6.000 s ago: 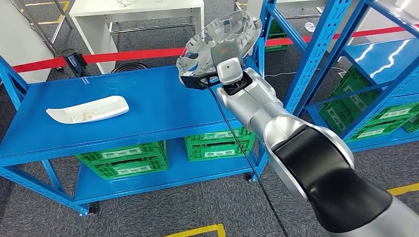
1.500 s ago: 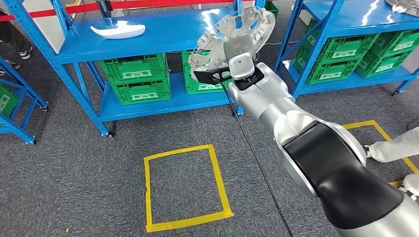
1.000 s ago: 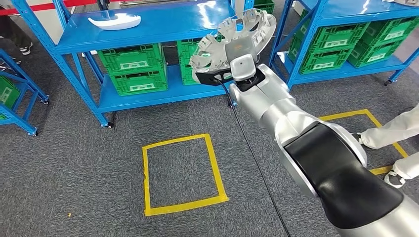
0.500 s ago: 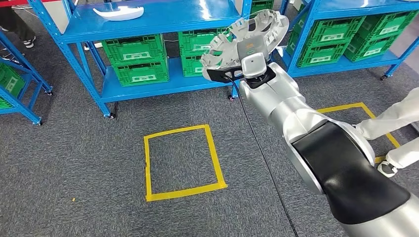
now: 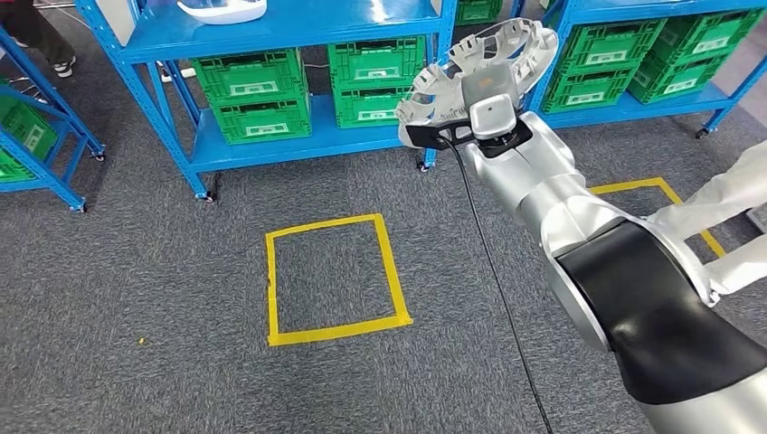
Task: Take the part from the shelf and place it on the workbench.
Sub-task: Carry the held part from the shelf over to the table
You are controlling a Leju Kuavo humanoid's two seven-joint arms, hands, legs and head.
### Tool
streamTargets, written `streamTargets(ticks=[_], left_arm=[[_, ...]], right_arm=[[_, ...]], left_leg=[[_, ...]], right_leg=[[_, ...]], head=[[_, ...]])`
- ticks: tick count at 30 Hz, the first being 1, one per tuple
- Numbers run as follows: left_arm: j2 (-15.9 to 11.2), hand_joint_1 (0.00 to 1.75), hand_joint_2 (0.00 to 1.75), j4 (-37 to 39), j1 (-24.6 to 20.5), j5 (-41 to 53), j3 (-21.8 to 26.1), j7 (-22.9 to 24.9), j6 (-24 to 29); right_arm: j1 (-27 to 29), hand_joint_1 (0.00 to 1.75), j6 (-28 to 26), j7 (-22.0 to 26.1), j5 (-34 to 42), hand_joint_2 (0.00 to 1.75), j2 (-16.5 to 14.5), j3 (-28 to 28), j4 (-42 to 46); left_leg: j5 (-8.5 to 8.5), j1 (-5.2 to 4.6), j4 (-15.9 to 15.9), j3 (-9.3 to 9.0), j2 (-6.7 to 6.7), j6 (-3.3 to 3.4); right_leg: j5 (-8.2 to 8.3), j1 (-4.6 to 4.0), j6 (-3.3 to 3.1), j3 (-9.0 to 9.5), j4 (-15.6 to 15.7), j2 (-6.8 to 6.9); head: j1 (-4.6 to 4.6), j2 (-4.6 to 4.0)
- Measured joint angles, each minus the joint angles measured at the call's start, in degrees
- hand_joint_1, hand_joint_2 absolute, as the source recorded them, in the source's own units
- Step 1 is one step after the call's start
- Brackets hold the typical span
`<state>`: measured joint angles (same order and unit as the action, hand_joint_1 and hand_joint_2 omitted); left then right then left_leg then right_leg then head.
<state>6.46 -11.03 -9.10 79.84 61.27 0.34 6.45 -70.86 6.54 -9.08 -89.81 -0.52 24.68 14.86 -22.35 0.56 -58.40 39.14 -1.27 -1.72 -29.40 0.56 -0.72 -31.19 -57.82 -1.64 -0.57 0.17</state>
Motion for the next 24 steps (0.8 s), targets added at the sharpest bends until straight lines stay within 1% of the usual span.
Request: streamTargets(ticks=[1, 2, 3, 4, 5, 6, 7, 8, 9, 10, 11, 12, 13, 14, 15, 16, 17, 18, 19, 20, 21, 22, 23, 24], left_arm=[[0.0, 0.00, 1.75, 0.0, 0.1, 0.0, 0.0, 0.0, 0.0], [0.0, 0.00, 1.75, 0.0, 0.1, 0.0, 0.0, 0.1, 0.0], [0.0, 0.00, 1.75, 0.0, 0.1, 0.0, 0.0, 0.1, 0.0], [0.0, 0.00, 1.75, 0.0, 0.1, 0.0, 0.0, 0.1, 0.0], [0.0, 0.00, 1.75, 0.0, 0.2, 0.0, 0.0, 0.1, 0.0], [0.0, 0.00, 1.75, 0.0, 0.2, 0.0, 0.0, 0.2, 0.0], [0.0, 0.00, 1.75, 0.0, 0.2, 0.0, 0.0, 0.2, 0.0], [0.0, 0.00, 1.75, 0.0, 0.2, 0.0, 0.0, 0.2, 0.0], [0.0, 0.00, 1.75, 0.0, 0.2, 0.0, 0.0, 0.2, 0.0], [-0.1, 0.00, 1.75, 0.0, 0.2, -0.1, 0.0, 0.1, 0.0], [-0.1, 0.00, 1.75, 0.0, 0.2, -0.1, 0.0, 0.1, 0.0], [-0.2, 0.00, 1.75, 0.0, 0.1, -0.2, 0.0, 0.1, 0.0], [-0.2, 0.00, 1.75, 0.0, 0.2, -0.3, 0.0, 0.0, 0.1], [-0.3, 0.00, 1.75, 0.0, 0.2, -0.4, 0.0, -0.1, 0.1], [-0.3, 0.00, 1.75, 0.0, 0.3, -0.5, 0.0, -0.2, 0.2], [-0.3, 0.00, 1.75, 0.0, 0.4, -0.5, 0.0, -0.4, 0.2], [-0.2, 0.00, 1.75, 0.0, 0.4, -0.6, 0.0, -0.5, 0.2], [-0.2, 0.00, 1.75, 0.0, 0.4, -0.6, 0.0, -0.6, 0.3], [-0.2, 0.00, 1.75, 0.0, 0.4, -0.7, 0.0, -0.7, 0.3], [-0.2, 0.00, 1.75, 0.0, 0.4, -0.7, 0.0, -0.7, 0.3], [-0.1, 0.00, 1.75, 0.0, 0.6, -0.9, 0.0, -0.7, 0.2], [-0.1, 0.00, 1.75, 0.0, 0.8, -1.0, 0.0, -0.7, 0.2], [-0.1, 0.00, 1.75, 0.0, 0.9, -1.1, 0.0, -0.8, 0.2], [-0.1, 0.00, 1.75, 0.0, 1.0, -1.1, 0.0, -0.8, 0.1]], right_arm=[[0.1, 1.75, 0.0, 0.0, 0.0, 1.75, 0.0, 0.0, 0.0], [0.2, 1.75, 0.0, 0.0, 0.0, 1.75, 0.0, 0.0, 0.0], [0.3, 1.75, 0.0, 0.0, 0.0, 1.75, -0.1, 0.0, 0.0], [0.5, 1.75, -0.1, 0.0, 0.0, 1.75, -0.1, 0.0, 0.0], [0.7, 1.75, -0.1, 0.0, 0.0, 1.75, -0.1, 0.0, 0.0], [0.9, 1.75, -0.1, 0.0, -0.1, 1.75, -0.2, 0.0, 0.0], [1.1, 1.75, -0.2, 0.0, -0.1, 1.75, -0.3, 0.0, 0.0], [1.2, 1.75, -0.2, 0.1, -0.1, 1.75, -0.4, 0.0, 0.0], [1.3, 1.75, -0.2, 0.1, 0.0, 1.75, -0.5, 0.0, 0.0], [1.3, 1.75, -0.2, 0.2, 0.0, 1.75, -0.6, 0.0, 0.0], [1.3, 1.75, -0.2, 0.2, 0.0, 1.75, -0.6, 0.0, 0.0], [1.3, 1.75, -0.2, 0.2, -0.1, 1.75, -0.8, 0.0, 0.0], [1.3, 1.75, -0.2, 0.2, -0.1, 1.75, -0.9, 0.0, 0.0], [1.4, 1.75, -0.2, 0.2, -0.1, 1.75, -1.2, 0.0, 0.0], [1.4, 1.75, -0.1, 0.0, -0.1, 1.75, -1.5, 0.0, 0.0], [1.4, 1.75, -0.1, -0.1, -0.1, 1.75, -1.6, 0.0, 0.0], [1.5, 1.75, 0.0, -0.3, -0.1, 1.75, -1.7, 0.0, 0.0], [1.5, 1.75, 0.0, -0.5, -0.1, 1.75, -1.8, 0.0, 0.0], [1.6, 1.75, 0.0, -0.6, -0.1, 1.75, -1.8, 0.0, 0.0], [1.6, 1.75, 0.0, -0.8, -0.1, 1.75, -1.8, 0.0, -0.1], [1.7, 1.75, 0.1, -0.9, -0.1, 1.75, -1.9, 0.0, -0.1], [1.6, 1.75, 0.1, -1.0, 0.0, 1.75, -1.9, 0.0, -0.1], [1.5, 1.75, 0.2, -1.1, 0.0, 1.75, -2.0, 0.0, -0.1], [1.4, 1.75, 0.2, -1.2, 0.0, 1.75, -2.1, 0.1, -0.1]], left_leg=[[-0.93, 0.05, -1.1, 0.56, 0.10, -0.34], [-2.63, 0.12, -3.3, 1.50, 0.36, -0.66], [-4.80, 0.16, -6.8, 2.78, 0.67, -0.98], [-6.88, 0.18, -10.9, 4.15, 0.85, -1.25], [-8.26, 0.18, -14.4, 5.23, 0.93, -1.42], [-8.66, 0.17, -16.2, 5.53, 0.98, -1.46], [-8.05, 0.14, -15.9, 4.75, 1.06, -1.37], [-6.65, 0.07, -13.3, 2.89, 1.35, -1.15], [-5.24, -0.13, -9.3, 0.47, 2.20, -0.75], [-4.35, -0.57, -5.5, -1.92, 3.45, -0.29], [-3.85, -1.00, -2.6, -3.51, 4.52, 0.23], [-3.87, -1.38, -1.1, -4.26, 5.20, 0.70], [-3.92, -1.64, -0.7, -4.37, 5.15, 1.05], [-3.68, -1.53, -0.4, -4.16, 4.52, 1.44], [-3.46, -1.34, 0.0, -4.12, 3.89, 1.75], [-3.14, -1.11, 0.3, -4.04, 3.30, 2.10], [-2.81, -0.86, 0.5, -3.95, 2.73, 2.46], [-2.54, -0.73, 0.7, -3.79, 2.11, 2.71], [-2.34, -0.67, 0.6, -3.56, 1.42, 2.87], [-2.17, -0.63, 0.6, -3.35, 0.66, 2.92], [-2.04, -0.60, 0.4, -3.14, -0.16, 2.87], [-1.93, -0.55, 0.3, -2.95, -0.98, 2.77], [-1.85, -0.48, 0.0, -2.75, -1.79, 2.65], [-1.80, -0.40, -0.3, -2.51, -2.60, 2.48]], right_leg=[[0.30, 0.11, -0.41, -0.12, 0.1, 0.58], [0.56, 0.21, -0.78, -0.26, 0.2, 1.18], [0.75, 0.15, -1.04, -0.44, 0.1, 1.75], [0.89, 0.07, -1.22, -0.63, 0.1, 2.34], [0.99, -0.03, -1.31, -0.82, 0.0, 2.90], [1.05, -0.14, -1.36, -0.99, -0.2, 3.46], [1.07, -0.26, -1.37, -1.13, -0.3, 4.00], [1.06, -0.38, -1.36, -1.23, -0.5, 4.55], [1.01, -0.51, -1.33, -1.30, -0.6, 5.11], [0.97, -0.70, -1.25, -1.41, -0.7, 5.66], [0.98, -0.88, -1.11, -1.49, -0.8, 6.24], [1.00, -1.01, -0.96, -1.57, -0.8, 6.80], [1.08, -1.13, -0.78, -1.65, -0.8, 7.40], [1.12, -1.20, -0.55, -1.63, -0.8, 7.97], [0.85, -1.15, -0.29, -1.71, -1.0, 7.78], [0.12, -1.05, 0.01, -2.09, -1.8, 6.81], [-1.19, -0.92, 0.30, -2.93, -3.7, 5.37], [-3.04, -0.69, 0.54, -4.36, -6.8, 3.68], [-4.93, -0.56, 0.73, -6.14, -10.8, 2.57], [-6.32, -0.44, 0.87, -7.80, -14.5, 2.10], [-6.77, -0.33, 0.98, -8.83, -16.7, 1.92], [-6.08, -0.23, 1.03, -8.83, -16.8, 1.83], [-4.44, -0.10, 1.04, -7.77, -14.7, 1.60], [-2.34, 0.09, 1.03, -5.91, -11.0, 0.87]], head=[[0.07, 0.01], [0.12, 0.01], [0.19, 0.01], [0.24, 0.00], [0.24, 0.00], [0.25, 0.00], [0.25, 0.00], [0.25, 0.01], [0.25, 0.01], [0.25, 0.01], [0.22, 0.01], [0.22, 0.01], [0.21, 0.01], [0.20, 0.01], [0.21, 0.01], [0.19, 0.01], [0.16, 0.01], [0.14, 0.01], [0.11, 0.01], [0.11, 0.01], [0.11, 0.01], [0.11, 0.01], [0.11, 0.01], [0.11, 0.01]])
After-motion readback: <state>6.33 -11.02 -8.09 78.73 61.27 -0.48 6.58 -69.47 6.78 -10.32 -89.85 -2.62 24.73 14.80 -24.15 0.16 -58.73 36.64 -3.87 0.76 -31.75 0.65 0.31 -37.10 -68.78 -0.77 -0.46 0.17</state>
